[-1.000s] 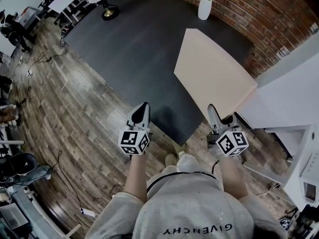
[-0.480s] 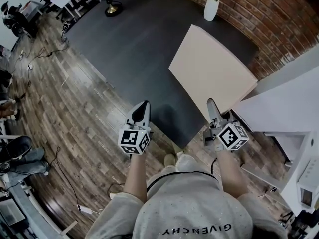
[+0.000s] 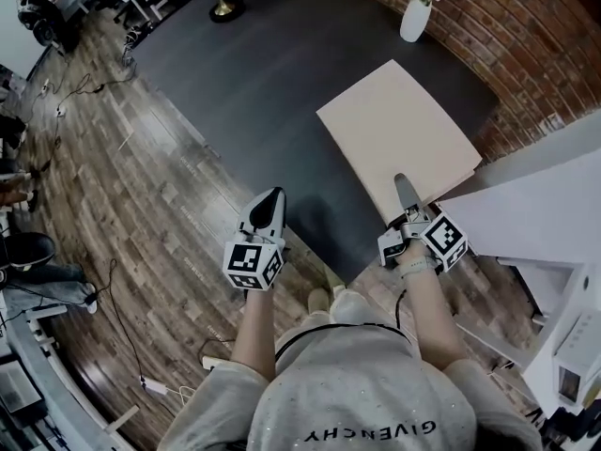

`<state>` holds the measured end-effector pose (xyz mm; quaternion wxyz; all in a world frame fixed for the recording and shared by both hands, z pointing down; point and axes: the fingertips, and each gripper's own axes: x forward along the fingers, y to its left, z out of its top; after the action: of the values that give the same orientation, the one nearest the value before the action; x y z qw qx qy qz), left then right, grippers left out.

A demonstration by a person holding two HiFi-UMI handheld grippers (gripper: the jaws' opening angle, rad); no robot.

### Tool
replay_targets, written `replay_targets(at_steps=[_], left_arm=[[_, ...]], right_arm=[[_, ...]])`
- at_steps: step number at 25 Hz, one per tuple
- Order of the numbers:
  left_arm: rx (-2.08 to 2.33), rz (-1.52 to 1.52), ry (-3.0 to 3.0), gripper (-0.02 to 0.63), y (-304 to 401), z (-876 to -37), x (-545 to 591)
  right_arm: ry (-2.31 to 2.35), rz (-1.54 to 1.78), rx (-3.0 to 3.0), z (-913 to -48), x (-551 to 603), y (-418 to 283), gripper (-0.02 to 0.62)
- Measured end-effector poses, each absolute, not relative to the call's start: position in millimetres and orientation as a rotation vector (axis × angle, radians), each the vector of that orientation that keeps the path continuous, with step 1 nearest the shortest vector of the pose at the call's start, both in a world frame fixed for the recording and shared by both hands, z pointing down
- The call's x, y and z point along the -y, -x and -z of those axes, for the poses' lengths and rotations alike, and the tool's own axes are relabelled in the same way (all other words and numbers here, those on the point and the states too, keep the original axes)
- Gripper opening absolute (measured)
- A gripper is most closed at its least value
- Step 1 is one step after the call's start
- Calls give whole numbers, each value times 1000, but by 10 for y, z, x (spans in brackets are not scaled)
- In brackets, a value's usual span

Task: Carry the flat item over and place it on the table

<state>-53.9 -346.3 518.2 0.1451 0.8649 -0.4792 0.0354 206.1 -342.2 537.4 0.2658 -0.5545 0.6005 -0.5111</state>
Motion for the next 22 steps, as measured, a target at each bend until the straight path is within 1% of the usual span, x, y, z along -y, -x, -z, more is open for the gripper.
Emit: replay_targets(at_steps=[5, 22], left_arm=[[1391, -111, -2484, -2, 609, -5203, 3488], [1411, -141, -2458, -2, 712, -5279, 3465]], right_arm=[[1421, 1499, -1437, -5571, 3471, -1981, 273], [1306, 1582, -1329, -5866, 3836, -1446, 285]])
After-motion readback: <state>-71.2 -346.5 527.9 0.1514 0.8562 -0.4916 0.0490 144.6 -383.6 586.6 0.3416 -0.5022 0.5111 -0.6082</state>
